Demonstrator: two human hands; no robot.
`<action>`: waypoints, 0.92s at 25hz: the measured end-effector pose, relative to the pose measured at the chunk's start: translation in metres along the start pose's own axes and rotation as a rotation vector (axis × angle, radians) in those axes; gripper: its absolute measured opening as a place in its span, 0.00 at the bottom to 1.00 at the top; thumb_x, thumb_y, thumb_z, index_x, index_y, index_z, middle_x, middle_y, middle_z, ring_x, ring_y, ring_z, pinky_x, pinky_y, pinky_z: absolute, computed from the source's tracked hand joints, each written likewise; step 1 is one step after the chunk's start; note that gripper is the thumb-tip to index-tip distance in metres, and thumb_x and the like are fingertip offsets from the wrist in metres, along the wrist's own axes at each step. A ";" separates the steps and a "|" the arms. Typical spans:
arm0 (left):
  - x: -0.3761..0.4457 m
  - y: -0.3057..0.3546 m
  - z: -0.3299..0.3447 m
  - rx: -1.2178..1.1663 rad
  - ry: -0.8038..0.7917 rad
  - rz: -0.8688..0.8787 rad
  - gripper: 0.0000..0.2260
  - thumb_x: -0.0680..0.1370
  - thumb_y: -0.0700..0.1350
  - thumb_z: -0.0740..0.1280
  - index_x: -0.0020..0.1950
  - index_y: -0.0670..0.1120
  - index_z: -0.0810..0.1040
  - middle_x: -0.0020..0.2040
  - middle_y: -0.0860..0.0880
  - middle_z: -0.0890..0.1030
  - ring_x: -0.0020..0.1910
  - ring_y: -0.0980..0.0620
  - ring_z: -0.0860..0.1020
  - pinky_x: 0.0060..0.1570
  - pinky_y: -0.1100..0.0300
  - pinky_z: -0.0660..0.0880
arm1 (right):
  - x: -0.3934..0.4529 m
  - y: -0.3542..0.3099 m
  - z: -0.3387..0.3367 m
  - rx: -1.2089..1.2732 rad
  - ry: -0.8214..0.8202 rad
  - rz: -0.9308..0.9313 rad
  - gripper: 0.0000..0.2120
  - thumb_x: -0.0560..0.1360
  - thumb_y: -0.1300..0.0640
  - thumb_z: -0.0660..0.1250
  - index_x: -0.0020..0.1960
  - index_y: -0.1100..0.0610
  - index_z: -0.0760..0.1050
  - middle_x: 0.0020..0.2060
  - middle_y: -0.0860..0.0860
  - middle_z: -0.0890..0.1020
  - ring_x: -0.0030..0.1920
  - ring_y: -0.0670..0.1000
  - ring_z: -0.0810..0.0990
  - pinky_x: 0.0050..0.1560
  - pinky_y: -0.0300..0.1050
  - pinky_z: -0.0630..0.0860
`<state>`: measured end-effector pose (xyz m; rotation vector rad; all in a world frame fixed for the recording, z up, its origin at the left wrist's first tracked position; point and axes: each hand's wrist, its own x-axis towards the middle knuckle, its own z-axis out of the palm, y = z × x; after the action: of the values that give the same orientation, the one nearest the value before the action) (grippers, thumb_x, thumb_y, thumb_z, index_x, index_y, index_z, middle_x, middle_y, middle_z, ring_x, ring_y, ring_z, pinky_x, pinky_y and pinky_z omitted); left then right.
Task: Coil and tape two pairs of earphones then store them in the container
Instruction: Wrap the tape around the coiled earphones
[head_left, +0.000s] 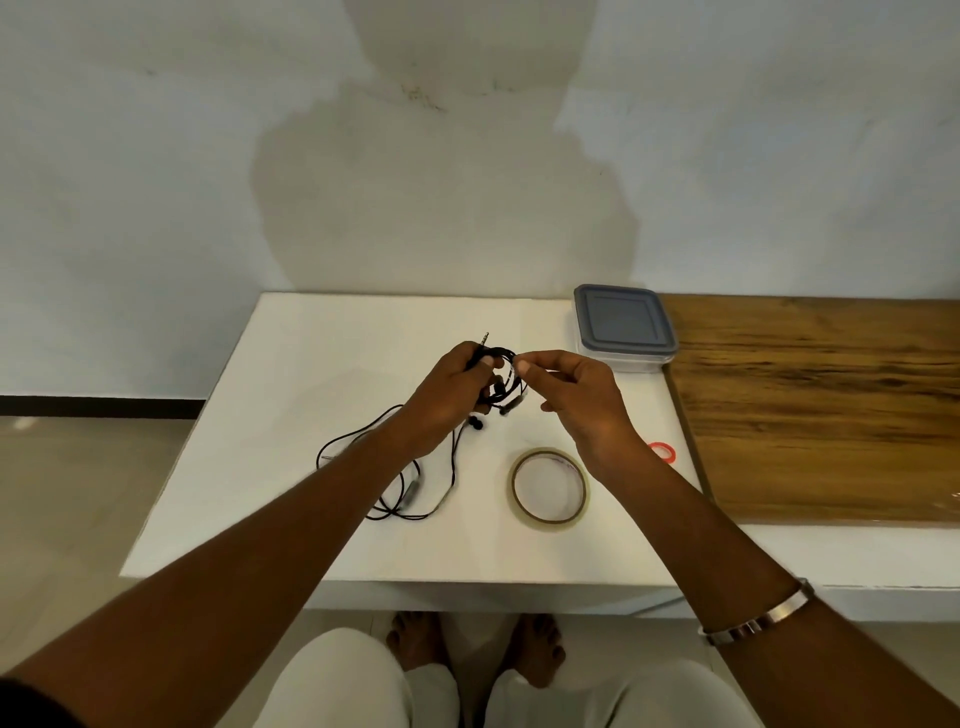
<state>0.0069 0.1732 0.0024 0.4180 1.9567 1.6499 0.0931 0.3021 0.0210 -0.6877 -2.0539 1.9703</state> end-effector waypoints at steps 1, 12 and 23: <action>-0.003 0.002 0.000 -0.021 -0.008 0.000 0.09 0.83 0.41 0.56 0.56 0.42 0.74 0.38 0.51 0.73 0.37 0.56 0.74 0.43 0.58 0.74 | 0.000 -0.001 0.002 -0.035 0.020 -0.028 0.02 0.72 0.54 0.72 0.45 0.49 0.82 0.45 0.47 0.84 0.47 0.45 0.79 0.46 0.38 0.73; -0.020 0.018 -0.007 -0.112 -0.079 -0.002 0.07 0.83 0.40 0.58 0.55 0.43 0.75 0.37 0.48 0.73 0.35 0.57 0.75 0.36 0.63 0.76 | -0.001 -0.015 0.011 -0.096 0.014 -0.135 0.04 0.74 0.59 0.70 0.48 0.55 0.82 0.41 0.49 0.85 0.44 0.45 0.82 0.48 0.37 0.76; -0.025 0.016 -0.006 -0.042 -0.073 0.050 0.05 0.81 0.42 0.62 0.53 0.42 0.76 0.36 0.49 0.74 0.33 0.57 0.75 0.41 0.56 0.76 | -0.004 -0.014 0.010 -0.103 0.011 -0.118 0.05 0.74 0.60 0.70 0.49 0.56 0.82 0.42 0.52 0.85 0.41 0.50 0.84 0.44 0.39 0.77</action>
<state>0.0214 0.1576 0.0238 0.5080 1.8688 1.6805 0.0892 0.2917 0.0350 -0.5805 -2.1490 1.8042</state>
